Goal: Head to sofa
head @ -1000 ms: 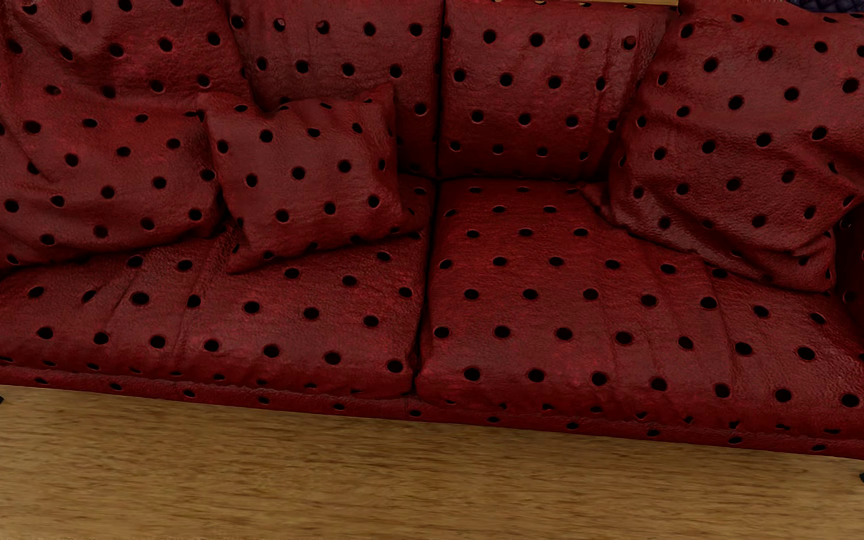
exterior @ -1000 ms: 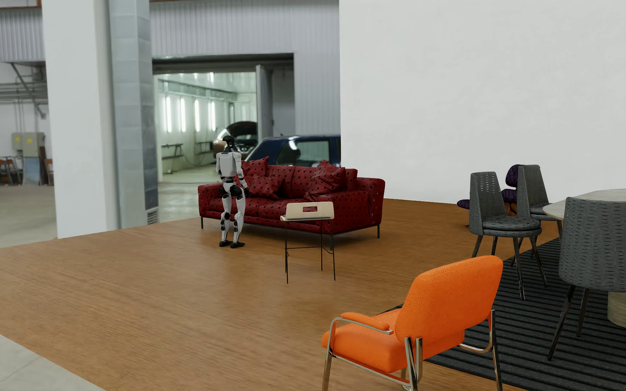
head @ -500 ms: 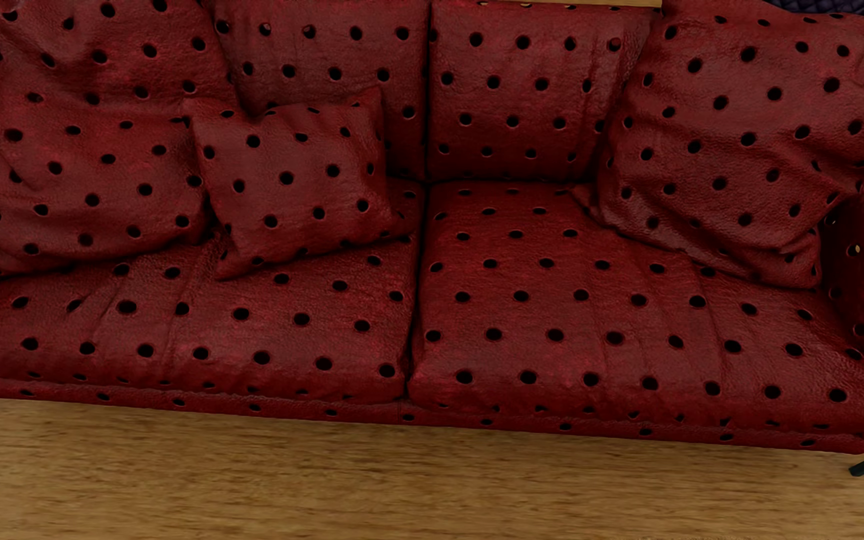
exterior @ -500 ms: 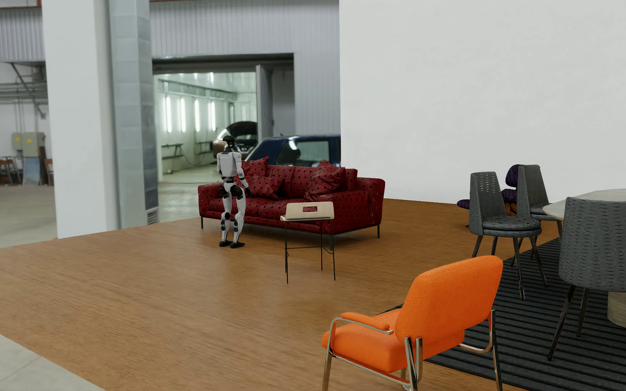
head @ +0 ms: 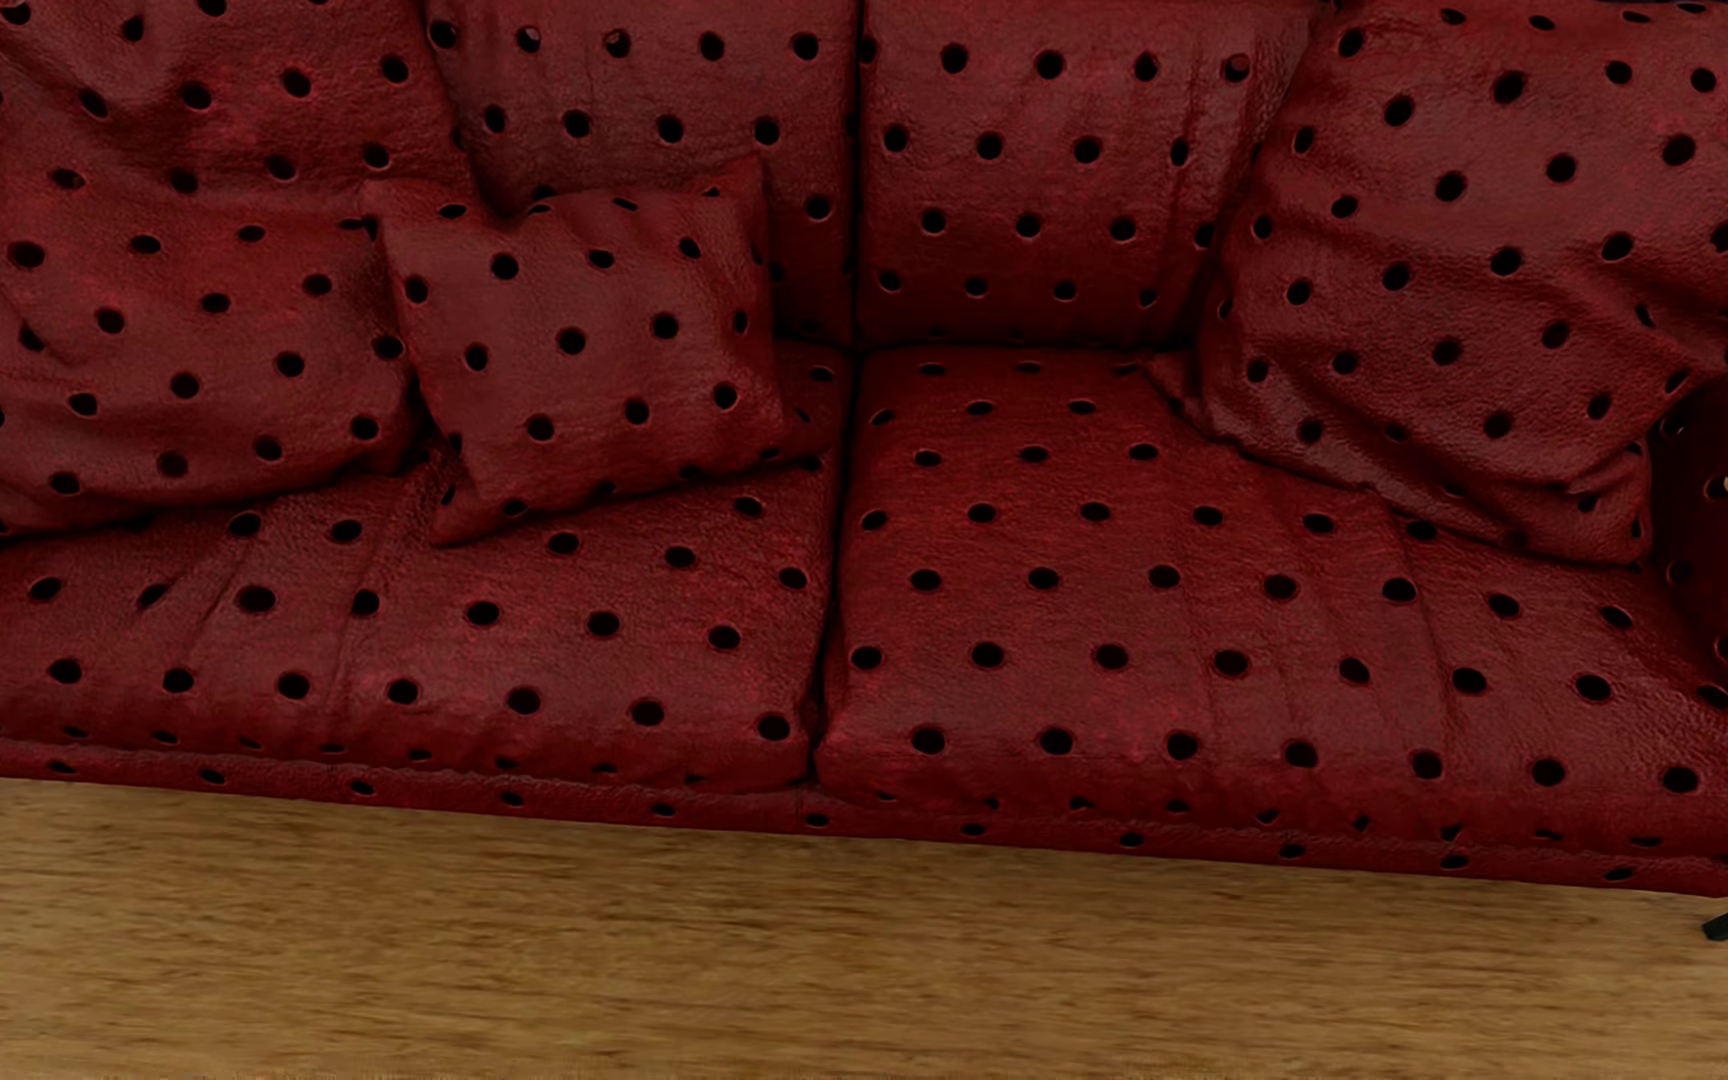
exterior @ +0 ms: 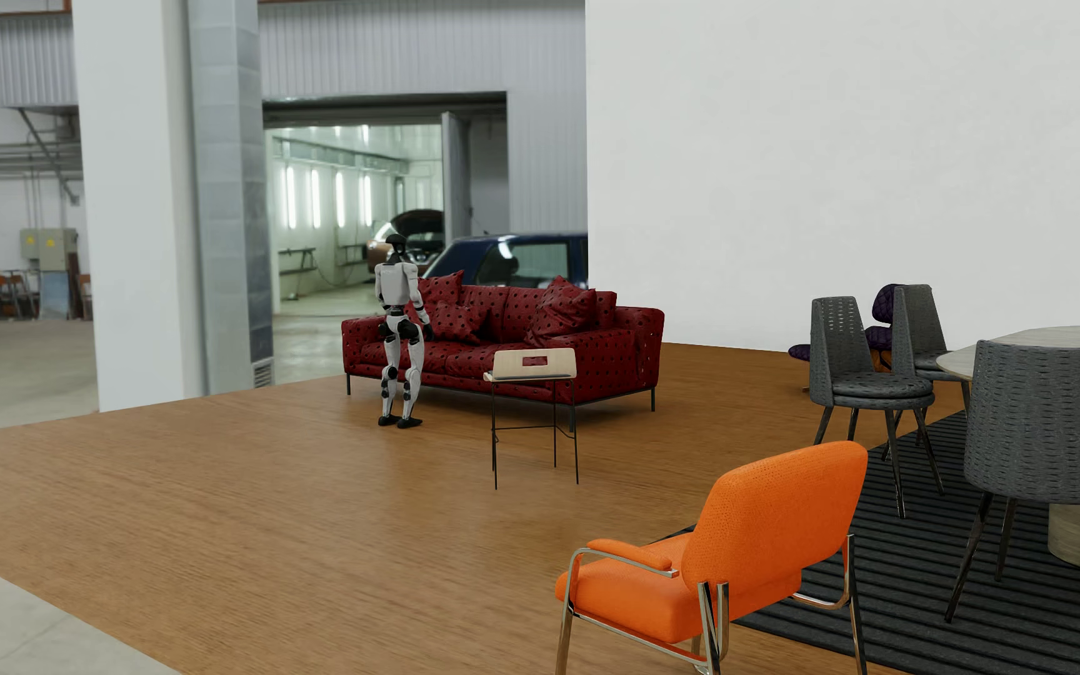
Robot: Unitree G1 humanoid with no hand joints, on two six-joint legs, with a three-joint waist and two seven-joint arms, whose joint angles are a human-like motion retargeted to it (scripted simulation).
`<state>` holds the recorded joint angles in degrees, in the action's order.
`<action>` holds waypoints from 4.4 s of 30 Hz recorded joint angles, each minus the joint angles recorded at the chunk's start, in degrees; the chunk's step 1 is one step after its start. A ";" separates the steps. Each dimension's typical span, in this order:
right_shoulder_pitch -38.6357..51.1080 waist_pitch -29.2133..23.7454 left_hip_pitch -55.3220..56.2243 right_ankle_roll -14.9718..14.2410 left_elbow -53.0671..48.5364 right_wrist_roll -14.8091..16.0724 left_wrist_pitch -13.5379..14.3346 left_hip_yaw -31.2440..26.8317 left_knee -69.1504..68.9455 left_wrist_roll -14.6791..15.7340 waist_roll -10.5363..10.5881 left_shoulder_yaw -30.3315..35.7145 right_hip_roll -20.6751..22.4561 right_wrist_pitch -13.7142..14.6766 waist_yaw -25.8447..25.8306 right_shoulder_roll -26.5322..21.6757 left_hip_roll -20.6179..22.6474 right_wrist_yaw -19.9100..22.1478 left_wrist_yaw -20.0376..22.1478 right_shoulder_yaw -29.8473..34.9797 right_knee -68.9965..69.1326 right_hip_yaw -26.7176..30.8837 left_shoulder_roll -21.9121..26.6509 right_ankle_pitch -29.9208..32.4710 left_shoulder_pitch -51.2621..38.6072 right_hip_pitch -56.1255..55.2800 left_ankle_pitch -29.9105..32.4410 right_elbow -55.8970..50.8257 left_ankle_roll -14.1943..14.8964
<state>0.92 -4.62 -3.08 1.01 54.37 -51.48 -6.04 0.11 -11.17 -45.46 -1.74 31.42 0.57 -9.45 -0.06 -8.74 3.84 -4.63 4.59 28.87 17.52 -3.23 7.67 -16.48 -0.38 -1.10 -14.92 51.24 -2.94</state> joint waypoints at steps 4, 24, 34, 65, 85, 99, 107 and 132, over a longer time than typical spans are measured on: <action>-1.20 0.03 0.32 0.00 0.05 0.04 0.60 -0.09 0.03 0.03 0.02 0.26 0.19 -2.03 -0.05 1.22 -0.19 3.25 -0.02 -1.48 -0.48 -0.10 0.43 0.16 0.02 -0.08 0.11 -0.38 0.19; -1.94 0.17 0.35 0.11 0.23 1.00 1.41 1.49 -0.16 0.79 0.10 2.43 0.98 -2.14 -0.43 0.76 -0.93 3.70 -0.51 -1.01 -0.44 1.19 1.48 0.72 -0.31 -0.41 -0.20 -0.26 0.40; -2.13 0.02 0.27 0.10 0.72 1.45 1.32 2.74 -0.05 1.26 0.02 2.36 1.36 -3.42 -0.34 0.96 -1.24 3.80 -0.19 -0.41 -0.12 2.27 2.34 1.04 -0.95 -0.83 -0.35 -0.92 0.27; -1.79 -0.45 -0.20 -0.57 0.25 1.08 0.97 5.29 -0.37 1.50 -0.18 2.53 2.03 -2.72 -1.05 1.66 -1.73 4.46 -0.35 -3.20 1.30 4.56 1.43 1.16 -1.45 -1.54 -1.04 -1.01 -0.27; -1.71 -0.48 -0.01 -0.54 0.37 1.01 0.23 6.21 -0.76 2.04 -0.02 4.26 2.28 -2.56 -0.85 1.56 -1.88 5.00 -0.51 -1.94 2.14 5.42 2.66 1.20 -1.03 -2.12 -1.20 -0.01 -0.26; -2.02 0.16 -0.58 -0.23 0.43 1.68 -0.28 6.20 -0.44 2.78 -0.34 3.70 2.62 -3.10 -1.46 1.91 -2.19 4.44 -0.31 -4.09 2.00 5.47 1.57 0.81 -1.29 -1.62 -1.42 -0.77 0.13; -1.87 0.57 -0.85 -0.01 0.71 0.99 -0.19 5.85 0.06 2.59 -0.41 3.92 2.64 -3.04 -1.79 2.22 -2.23 4.42 -0.48 -5.07 0.99 5.20 0.58 0.80 -0.97 -1.03 -1.36 -1.00 0.28; -2.17 -0.14 2.27 -0.70 -0.54 0.15 2.82 -0.60 -2.77 3.55 0.31 1.69 -0.76 -2.27 -0.32 1.14 0.69 3.81 -6.43 -1.10 -1.00 -1.20 2.17 -1.31 0.33 -0.08 -2.14 0.65 -0.72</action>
<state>-1.25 -4.76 -0.82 0.31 53.83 -51.32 -3.22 -0.49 -13.94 -41.91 -1.43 33.11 -0.19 -11.72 -0.38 -7.61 4.53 -0.82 -1.83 27.76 16.52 -4.44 9.84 -17.79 -0.05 -1.18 -17.05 51.90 -3.67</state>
